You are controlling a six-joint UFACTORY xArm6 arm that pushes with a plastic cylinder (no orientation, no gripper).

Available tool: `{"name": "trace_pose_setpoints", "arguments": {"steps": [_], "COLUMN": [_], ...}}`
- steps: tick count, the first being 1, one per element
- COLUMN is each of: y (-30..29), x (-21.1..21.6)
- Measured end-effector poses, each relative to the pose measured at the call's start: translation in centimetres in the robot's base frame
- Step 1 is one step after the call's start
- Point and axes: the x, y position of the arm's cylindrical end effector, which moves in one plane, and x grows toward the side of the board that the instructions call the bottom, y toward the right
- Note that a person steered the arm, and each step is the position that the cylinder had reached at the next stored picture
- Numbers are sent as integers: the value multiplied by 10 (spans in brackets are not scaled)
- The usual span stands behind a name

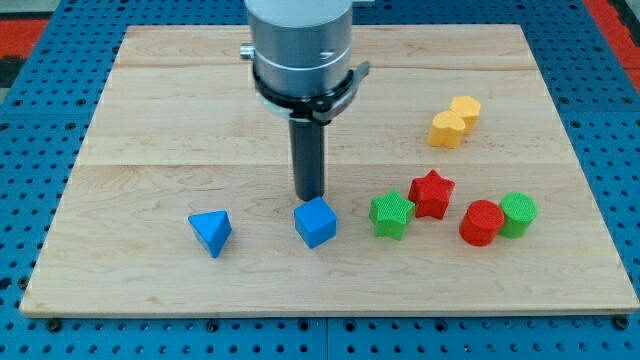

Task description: Move the red star towards the center

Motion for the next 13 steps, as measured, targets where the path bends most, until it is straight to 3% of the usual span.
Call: {"name": "trace_pose_setpoints", "arguments": {"steps": [2,4,5,7,9,10,11,13], "y": [26,192,208,162,76,121,75,-63], "x": [56,70,65,16,-21,7,8,-32]}}
